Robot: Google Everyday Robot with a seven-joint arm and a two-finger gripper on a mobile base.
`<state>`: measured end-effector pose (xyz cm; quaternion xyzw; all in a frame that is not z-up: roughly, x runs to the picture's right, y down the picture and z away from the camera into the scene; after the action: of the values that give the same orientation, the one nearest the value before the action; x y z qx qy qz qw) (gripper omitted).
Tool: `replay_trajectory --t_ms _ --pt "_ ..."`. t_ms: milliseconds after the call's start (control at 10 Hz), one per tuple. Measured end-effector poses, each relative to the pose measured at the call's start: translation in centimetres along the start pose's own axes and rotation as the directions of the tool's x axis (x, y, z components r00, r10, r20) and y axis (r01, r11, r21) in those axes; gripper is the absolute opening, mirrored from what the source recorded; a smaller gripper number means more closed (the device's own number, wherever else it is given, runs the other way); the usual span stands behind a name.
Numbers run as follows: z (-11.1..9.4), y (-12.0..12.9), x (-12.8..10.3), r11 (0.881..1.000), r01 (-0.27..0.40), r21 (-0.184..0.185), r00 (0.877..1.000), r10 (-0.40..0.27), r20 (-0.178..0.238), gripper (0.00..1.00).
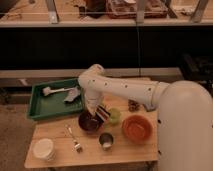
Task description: Wipe purple bowl with eraser
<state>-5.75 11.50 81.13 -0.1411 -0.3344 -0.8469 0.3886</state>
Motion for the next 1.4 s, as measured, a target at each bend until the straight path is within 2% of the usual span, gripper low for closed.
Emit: replay_trajectory --t_ms 200,400,600,800,1000,1200,1400 --pt "-0.4 -1.2 1.7 0.999 0.03 0.013 0.999 -0.029 -0.026 0.05" --pt "-0.8 -4.3 3.6 0.994 0.102 0.03 0.994 -0.101 -0.046 0.05" --pt "-0.9 -7.7 3.8 0.982 0.185 0.044 0.982 -0.182 -0.048 0.05" --pt "-0.1 -10.5 2.8 0.966 0.251 0.059 0.968 -0.25 -0.017 0.05" --pt "0.6 -11.6 1.3 0.958 0.276 0.079 0.961 -0.278 0.011 0.05" --pt "0.7 -11.5 -0.7 0.961 0.264 0.085 0.963 -0.267 0.031 0.05" --pt "0.4 -10.1 -2.8 0.97 0.23 0.075 0.971 -0.234 0.049 0.05"
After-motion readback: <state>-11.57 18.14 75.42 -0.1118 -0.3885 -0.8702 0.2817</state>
